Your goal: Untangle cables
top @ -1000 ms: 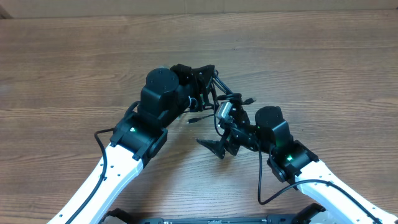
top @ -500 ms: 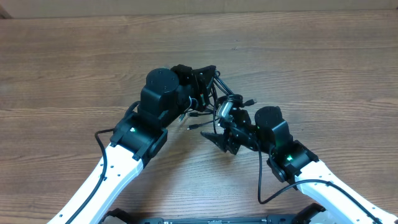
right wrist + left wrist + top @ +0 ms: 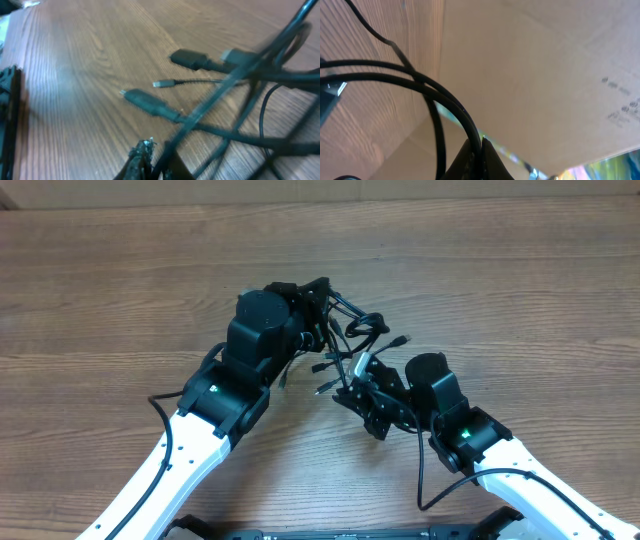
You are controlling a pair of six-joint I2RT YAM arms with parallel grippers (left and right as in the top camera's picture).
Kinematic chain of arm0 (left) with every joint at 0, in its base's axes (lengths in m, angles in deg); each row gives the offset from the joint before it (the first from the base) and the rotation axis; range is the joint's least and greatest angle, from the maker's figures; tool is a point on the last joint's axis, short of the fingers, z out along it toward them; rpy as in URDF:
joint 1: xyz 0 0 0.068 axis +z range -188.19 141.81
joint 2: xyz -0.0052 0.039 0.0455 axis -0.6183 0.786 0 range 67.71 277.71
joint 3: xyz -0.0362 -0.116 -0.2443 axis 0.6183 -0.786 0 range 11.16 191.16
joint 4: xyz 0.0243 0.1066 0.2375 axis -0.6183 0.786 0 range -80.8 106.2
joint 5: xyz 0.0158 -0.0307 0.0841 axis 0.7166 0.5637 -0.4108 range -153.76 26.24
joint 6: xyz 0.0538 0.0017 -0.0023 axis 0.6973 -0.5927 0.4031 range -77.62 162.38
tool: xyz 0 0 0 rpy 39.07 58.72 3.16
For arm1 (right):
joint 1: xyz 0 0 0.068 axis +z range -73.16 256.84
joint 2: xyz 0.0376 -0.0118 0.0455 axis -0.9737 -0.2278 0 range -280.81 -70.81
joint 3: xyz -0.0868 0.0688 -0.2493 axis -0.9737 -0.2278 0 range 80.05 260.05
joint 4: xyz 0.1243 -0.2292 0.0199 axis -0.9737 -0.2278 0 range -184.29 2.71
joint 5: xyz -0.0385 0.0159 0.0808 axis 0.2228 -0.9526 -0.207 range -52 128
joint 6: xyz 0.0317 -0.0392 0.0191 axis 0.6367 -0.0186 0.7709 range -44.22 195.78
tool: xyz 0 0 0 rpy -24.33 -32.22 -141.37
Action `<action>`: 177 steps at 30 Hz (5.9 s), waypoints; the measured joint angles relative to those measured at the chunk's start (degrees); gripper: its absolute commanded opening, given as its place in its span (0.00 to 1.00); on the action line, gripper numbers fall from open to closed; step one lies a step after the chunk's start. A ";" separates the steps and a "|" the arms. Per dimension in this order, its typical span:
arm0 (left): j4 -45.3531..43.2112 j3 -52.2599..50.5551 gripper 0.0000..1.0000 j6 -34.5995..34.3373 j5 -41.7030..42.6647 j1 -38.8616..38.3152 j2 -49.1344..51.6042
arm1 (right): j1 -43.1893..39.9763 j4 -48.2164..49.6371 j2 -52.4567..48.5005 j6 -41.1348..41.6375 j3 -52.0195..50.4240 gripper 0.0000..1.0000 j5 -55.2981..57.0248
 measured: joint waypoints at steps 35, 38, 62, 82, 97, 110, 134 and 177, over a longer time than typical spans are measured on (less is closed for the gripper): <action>36.24 0.00 0.04 -0.42 -43.41 -0.55 0.00 | 0.24 -0.85 0.00 0.04 0.00 0.04 -8.81; 40.28 0.00 0.05 -0.44 -44.11 -0.55 0.00 | 0.28 -0.74 0.00 0.72 0.00 0.04 -7.82; 56.83 0.00 0.04 -0.39 -27.67 -0.48 -0.15 | 0.63 -0.81 0.00 37.13 0.00 0.04 18.53; 54.88 0.00 0.04 -0.39 -22.29 -0.48 -0.17 | 0.55 -0.96 0.00 39.80 0.00 0.91 21.38; 45.72 0.00 0.04 -0.39 -14.10 -0.48 -0.17 | 0.57 -4.00 -0.42 8.72 0.00 0.92 6.91; 45.68 0.00 0.04 -0.37 -12.00 -0.48 -0.17 | 0.59 2.78 -13.05 0.63 0.00 0.24 2.51; 52.83 0.00 0.04 -0.44 -13.42 -0.48 -0.17 | -10.16 3.21 -2.08 17.29 0.00 0.04 2.08; 61.18 0.00 0.05 -0.44 -11.13 -0.48 -0.22 | -23.08 -14.82 -0.33 62.29 0.00 0.04 12.11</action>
